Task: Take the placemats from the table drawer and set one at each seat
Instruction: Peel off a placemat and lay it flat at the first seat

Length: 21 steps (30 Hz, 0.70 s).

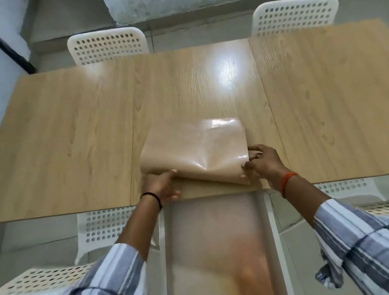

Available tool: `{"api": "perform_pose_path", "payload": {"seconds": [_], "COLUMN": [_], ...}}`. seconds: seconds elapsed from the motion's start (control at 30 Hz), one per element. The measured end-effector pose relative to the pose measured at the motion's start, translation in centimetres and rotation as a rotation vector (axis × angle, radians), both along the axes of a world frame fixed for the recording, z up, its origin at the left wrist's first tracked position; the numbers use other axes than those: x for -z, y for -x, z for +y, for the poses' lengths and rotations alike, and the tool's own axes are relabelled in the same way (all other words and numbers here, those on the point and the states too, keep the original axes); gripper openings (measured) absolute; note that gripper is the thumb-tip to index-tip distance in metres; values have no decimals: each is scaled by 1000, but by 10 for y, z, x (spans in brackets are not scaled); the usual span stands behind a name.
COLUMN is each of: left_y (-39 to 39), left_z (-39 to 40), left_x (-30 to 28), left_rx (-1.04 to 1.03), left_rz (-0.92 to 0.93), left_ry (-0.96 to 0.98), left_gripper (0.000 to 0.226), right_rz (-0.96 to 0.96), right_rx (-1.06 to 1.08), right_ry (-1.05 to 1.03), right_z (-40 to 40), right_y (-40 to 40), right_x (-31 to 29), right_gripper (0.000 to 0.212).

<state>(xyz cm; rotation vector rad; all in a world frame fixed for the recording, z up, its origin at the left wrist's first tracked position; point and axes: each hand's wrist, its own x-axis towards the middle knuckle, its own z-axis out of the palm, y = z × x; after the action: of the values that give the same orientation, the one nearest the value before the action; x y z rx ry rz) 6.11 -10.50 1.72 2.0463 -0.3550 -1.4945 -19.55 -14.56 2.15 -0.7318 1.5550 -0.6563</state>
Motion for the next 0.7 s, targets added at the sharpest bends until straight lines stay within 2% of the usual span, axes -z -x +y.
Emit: {"api": "perform_pose_path", "payload": {"seconds": [0.07,0.13,0.2,0.27,0.4,0.5,0.6,0.7], "left_y": [-32,-47,-52,-51,-50,-47,-48,-52], "left_z": [-7,-20,-36,-48,-60,-57,-47,-33], "left_x": [-4,-13,-21,-24,-24,-29,-29,-20], "left_rx": [-178,-203,-153,-134,-292,-401,-479,-438], "left_rz": [-140,-72,17,9,95,273,441,496], "left_ry": [140,211,196,191,337,412,395,312], "left_gripper": [74,80,65,42,31,11,18,19], "right_rz": [8,27,36,50,44,72,131,155], "right_rx": [13,26,37,47,88,136,175,231], "right_ry": [9,38,83,144,297,367,361,191], "right_z": [-8,-17,-26,-34,-45,-46,-39,-29], "right_y": [0,-1,-3,-3,2,9,16,26], "right_x": [-1,-2,-2,-4,-9,-6,5,21], "right_gripper": [47,40,36,37,33,29,26,22]}}
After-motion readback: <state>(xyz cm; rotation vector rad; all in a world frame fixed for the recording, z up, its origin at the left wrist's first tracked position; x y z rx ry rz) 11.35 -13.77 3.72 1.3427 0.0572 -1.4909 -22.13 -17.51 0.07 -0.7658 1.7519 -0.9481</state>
